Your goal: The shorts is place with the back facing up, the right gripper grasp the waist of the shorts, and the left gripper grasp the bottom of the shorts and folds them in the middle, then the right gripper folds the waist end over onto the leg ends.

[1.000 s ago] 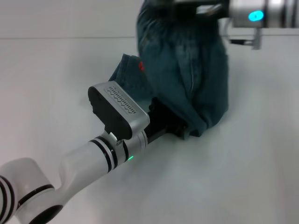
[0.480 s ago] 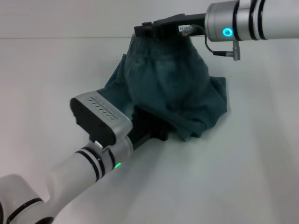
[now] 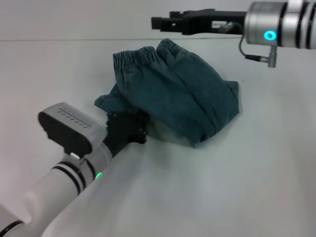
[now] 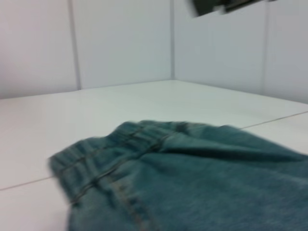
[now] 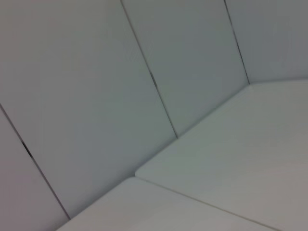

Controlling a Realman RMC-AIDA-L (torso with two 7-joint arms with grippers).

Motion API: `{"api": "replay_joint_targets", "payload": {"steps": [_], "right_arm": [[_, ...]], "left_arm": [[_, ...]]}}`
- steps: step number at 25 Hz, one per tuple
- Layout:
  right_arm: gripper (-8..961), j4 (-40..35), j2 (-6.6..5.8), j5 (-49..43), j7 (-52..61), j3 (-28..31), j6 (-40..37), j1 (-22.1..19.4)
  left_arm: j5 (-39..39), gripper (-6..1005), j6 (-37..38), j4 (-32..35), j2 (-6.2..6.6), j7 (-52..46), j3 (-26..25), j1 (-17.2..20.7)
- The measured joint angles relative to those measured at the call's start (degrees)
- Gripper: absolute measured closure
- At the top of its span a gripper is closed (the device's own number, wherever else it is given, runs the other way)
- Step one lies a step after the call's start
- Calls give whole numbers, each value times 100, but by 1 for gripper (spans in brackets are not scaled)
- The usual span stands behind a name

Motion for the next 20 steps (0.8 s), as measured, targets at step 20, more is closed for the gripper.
{"api": "replay_joint_targets", "payload": {"steps": [20], "right_arm": [[183, 129, 39, 1666, -4335, -39, -1596, -2589]], "left_arm": [[1178, 825, 3324, 3638, 7, -4241, 1998, 1165]]}}
